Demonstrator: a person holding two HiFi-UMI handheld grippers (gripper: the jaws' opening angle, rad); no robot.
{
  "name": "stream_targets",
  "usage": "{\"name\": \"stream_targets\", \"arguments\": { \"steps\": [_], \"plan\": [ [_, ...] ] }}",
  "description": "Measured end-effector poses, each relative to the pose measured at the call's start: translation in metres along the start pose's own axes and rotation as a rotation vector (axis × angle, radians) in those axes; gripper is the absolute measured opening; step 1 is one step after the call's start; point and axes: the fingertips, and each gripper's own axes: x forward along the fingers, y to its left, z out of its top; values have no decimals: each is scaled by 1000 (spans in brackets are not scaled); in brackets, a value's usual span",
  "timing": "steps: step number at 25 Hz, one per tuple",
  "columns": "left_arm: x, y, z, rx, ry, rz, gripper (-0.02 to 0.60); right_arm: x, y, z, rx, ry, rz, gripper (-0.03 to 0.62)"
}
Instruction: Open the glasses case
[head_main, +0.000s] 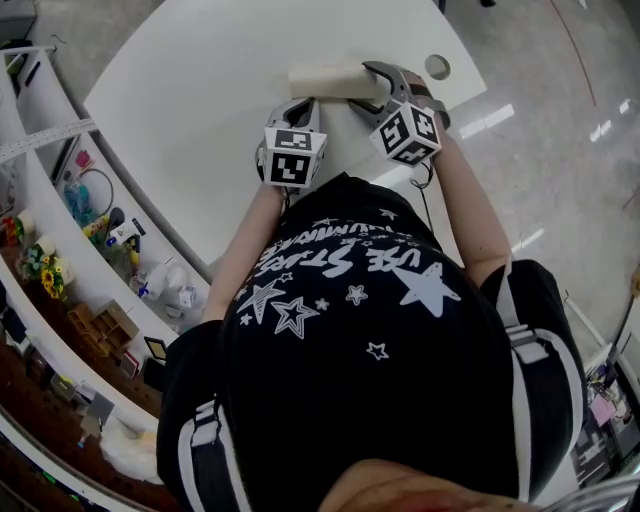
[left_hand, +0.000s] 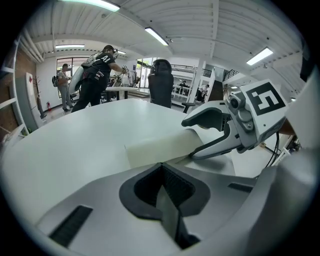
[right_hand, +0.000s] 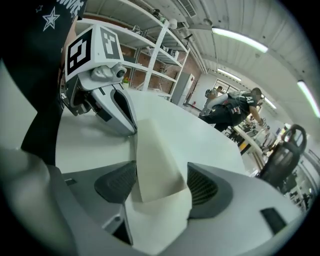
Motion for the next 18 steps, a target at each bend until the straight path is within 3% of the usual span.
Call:
{"name": "stream_targets", "arguments": {
  "steps": [7,18],
  "plan": [
    [4,0,-3,60,7,34,12,4,2,-1,39,53,53,301],
    [7,-1,-3,79,16,42,12,7,1,-3,49,88,104,290]
  ]
}}
